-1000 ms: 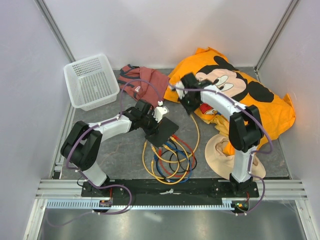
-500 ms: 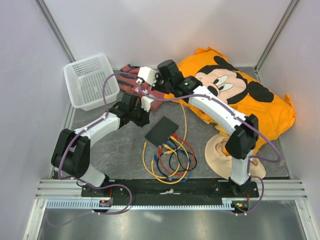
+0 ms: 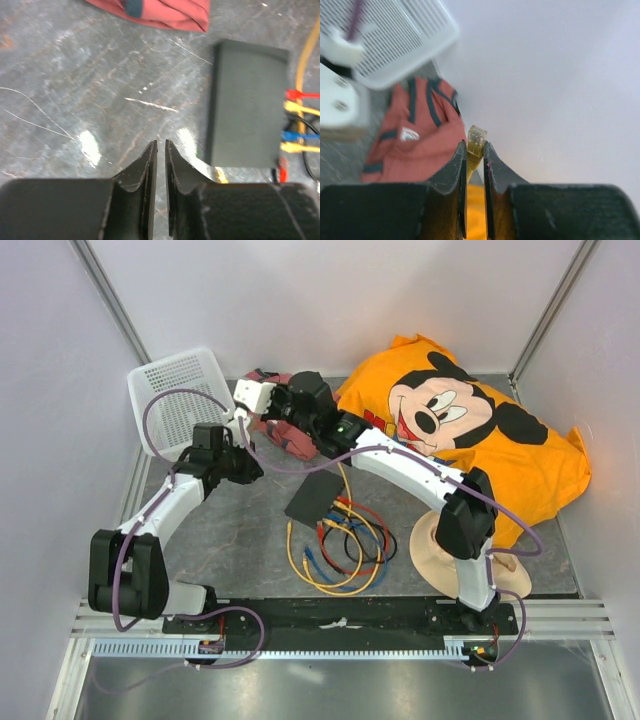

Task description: Pull the plug from the switch port

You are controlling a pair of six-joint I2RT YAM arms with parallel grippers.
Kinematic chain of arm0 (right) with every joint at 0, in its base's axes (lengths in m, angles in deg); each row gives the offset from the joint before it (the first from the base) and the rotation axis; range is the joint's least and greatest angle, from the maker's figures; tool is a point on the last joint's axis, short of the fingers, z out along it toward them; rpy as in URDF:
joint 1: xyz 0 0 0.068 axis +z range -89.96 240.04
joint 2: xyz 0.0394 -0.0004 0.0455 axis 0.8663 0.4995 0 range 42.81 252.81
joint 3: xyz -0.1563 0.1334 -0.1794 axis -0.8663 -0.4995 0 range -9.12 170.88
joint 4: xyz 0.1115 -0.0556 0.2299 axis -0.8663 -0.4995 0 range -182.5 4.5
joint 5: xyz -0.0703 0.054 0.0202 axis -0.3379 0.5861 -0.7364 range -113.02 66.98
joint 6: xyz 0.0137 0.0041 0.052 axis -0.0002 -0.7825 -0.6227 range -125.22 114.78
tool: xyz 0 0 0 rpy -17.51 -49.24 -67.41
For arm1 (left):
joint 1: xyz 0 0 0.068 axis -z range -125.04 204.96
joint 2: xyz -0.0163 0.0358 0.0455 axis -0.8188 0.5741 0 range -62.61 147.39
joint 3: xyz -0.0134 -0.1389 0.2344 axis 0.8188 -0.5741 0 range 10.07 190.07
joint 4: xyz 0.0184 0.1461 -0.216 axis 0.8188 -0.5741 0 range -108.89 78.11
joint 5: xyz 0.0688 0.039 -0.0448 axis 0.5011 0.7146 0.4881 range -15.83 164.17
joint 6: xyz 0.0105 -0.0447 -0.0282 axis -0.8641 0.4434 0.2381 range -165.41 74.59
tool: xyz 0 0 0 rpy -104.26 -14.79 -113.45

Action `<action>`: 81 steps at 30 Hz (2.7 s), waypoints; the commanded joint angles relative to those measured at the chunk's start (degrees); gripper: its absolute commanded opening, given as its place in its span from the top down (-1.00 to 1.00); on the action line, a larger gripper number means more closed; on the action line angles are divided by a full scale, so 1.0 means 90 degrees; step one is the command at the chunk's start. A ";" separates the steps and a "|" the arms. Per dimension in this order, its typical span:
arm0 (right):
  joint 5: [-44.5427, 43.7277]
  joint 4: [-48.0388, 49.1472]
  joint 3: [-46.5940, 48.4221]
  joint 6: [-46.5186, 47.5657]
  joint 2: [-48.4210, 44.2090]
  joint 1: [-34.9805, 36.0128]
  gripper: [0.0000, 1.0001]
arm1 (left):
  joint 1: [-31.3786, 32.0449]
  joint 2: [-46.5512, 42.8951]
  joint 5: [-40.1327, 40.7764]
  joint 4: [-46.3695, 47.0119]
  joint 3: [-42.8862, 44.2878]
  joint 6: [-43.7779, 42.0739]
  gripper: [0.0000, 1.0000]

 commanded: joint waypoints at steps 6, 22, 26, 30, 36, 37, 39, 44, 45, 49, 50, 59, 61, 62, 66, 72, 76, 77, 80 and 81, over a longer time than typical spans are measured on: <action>0.2583 0.0958 0.0011 -0.1007 0.0296 0.0435 0.81 | -0.0262 -0.0598 -0.0383 0.0042 -0.0386 0.0474 0.60; 0.3354 -0.1505 -0.1130 -0.4923 -0.0170 -0.0889 -0.61 | -0.0731 -0.1127 0.0040 -0.0388 0.0071 0.0202 0.01; 0.3434 -0.1378 -0.2144 -0.5833 -0.1173 -0.1556 -0.64 | -0.0225 -0.0368 -0.1006 -0.0505 0.0871 -0.1358 -0.16; 0.2995 -0.1534 -0.2859 -0.5854 -0.1947 -0.2034 -0.66 | 0.0985 0.0646 -0.0657 -0.1148 0.2138 -0.4020 -0.22; 0.2349 -0.1827 -0.3288 -0.6672 -0.2446 -0.3195 -0.62 | 0.2051 0.2698 -0.0382 -0.2944 0.4509 -0.5472 -0.32; 0.2456 -0.1818 -0.3647 -0.6858 -0.2505 -0.3565 -0.62 | 0.2139 0.3214 -0.0469 -0.3179 0.4786 -0.5560 -0.32; 0.2720 -0.1710 -0.4020 -0.7230 -0.2768 -0.3889 -0.62 | 0.2247 0.3666 -0.0412 -0.3532 0.5352 -0.5823 -0.32; 0.2867 -0.1729 -0.4675 -0.7191 -0.3412 -0.4632 -0.64 | 0.2608 0.4360 -0.0295 -0.3737 0.5814 -0.6380 -0.31; 0.2887 -0.1730 -0.4724 -0.7211 -0.3471 -0.4729 -0.65 | 0.2676 0.4420 -0.0236 -0.3950 0.5863 -0.6730 -0.31; 0.3023 -0.1652 -0.5095 -0.7425 -0.3638 -0.5101 -0.65 | 0.2862 0.4605 -0.0148 -0.4031 0.5873 -0.7065 -0.30; 0.3062 -0.1574 -0.5144 -0.7455 -0.3667 -0.5131 -0.65 | 0.2892 0.4683 -0.0129 -0.4031 0.5912 -0.7075 -0.29; 0.3229 -0.1515 -0.5350 -0.7533 -0.3638 -0.5346 -0.65 | 0.3204 0.5582 0.0115 -0.4050 0.6732 -0.7182 -0.22; 0.3229 -0.1505 -0.5263 -0.7533 -0.3580 -0.5375 -0.65 | 0.3243 0.5689 0.0213 -0.4109 0.6732 -0.7406 -0.21; 0.3238 -0.1505 -0.5233 -0.7533 -0.3531 -0.5385 -0.65 | 0.3243 0.5719 0.0233 -0.4177 0.6732 -0.7484 -0.20; 0.3239 -0.1485 -0.5106 -0.7533 -0.3394 -0.5433 -0.67 | 0.3243 0.5797 0.0418 -0.4255 0.6761 -0.7865 -0.17; 0.3238 -0.1476 -0.5067 -0.7572 -0.3316 -0.5463 -0.67 | 0.3341 0.6187 0.0438 -0.4255 0.7142 -0.7828 0.35; 0.3200 -0.1553 -0.4999 -0.7563 -0.3287 -0.5463 -0.68 | 0.3351 0.6159 0.0204 -0.4245 0.7211 -0.7603 0.95; 0.3190 -0.1592 -0.4979 -0.7563 -0.3257 -0.5463 -0.68 | 0.3351 0.6149 0.0204 -0.4226 0.7211 -0.7496 0.97; 0.3199 -0.1671 -0.4852 -0.7543 -0.3238 -0.5453 -0.67 | 0.3361 0.6139 0.0515 -0.3905 0.7366 -0.6443 0.97; 0.3190 -0.1681 -0.4823 -0.7533 -0.3228 -0.5463 -0.68 | 0.3361 0.6149 0.0661 -0.3807 0.7406 -0.5744 0.97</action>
